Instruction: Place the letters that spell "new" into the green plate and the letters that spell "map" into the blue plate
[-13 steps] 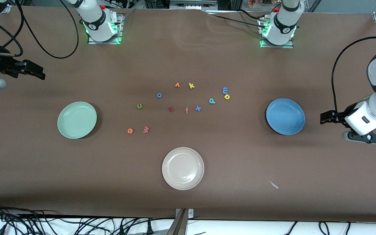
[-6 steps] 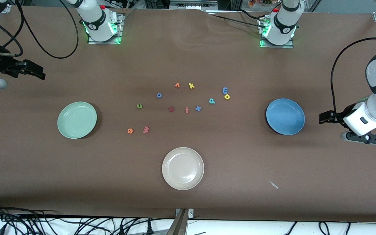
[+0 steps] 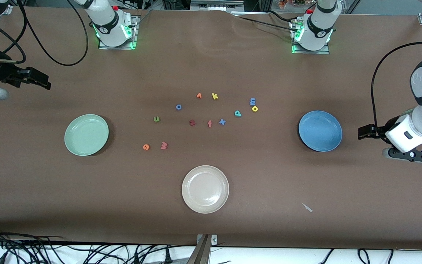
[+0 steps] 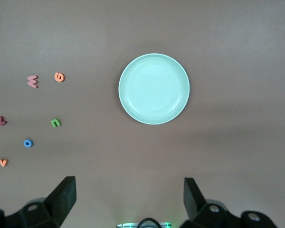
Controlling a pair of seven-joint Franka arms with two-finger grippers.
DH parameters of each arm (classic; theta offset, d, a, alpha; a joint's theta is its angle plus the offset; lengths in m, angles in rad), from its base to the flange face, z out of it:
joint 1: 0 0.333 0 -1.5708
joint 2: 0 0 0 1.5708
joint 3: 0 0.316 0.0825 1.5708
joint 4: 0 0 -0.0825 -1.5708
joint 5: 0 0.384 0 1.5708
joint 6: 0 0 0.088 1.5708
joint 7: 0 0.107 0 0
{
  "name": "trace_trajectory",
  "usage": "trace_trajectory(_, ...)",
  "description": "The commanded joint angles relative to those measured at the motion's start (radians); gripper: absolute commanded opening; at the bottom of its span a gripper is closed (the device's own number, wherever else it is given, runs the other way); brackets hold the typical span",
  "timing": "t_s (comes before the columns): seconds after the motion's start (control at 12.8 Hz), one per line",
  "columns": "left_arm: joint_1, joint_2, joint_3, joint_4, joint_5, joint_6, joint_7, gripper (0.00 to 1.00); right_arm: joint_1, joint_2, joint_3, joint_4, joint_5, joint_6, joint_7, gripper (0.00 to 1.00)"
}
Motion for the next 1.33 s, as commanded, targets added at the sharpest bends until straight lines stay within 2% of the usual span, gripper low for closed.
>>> trace_trajectory(0.0,-0.01,-0.002,0.008,-0.005,-0.019,0.01,0.005,1.0,-0.005,-0.003,0.004,0.005,-0.014,-0.013,-0.01,1.0)
trace_trajectory(1.25,-0.01,-0.004,0.006,-0.004,-0.021,0.009,-0.023,1.0,-0.005,-0.003,0.004,0.005,-0.015,-0.007,-0.01,1.0)
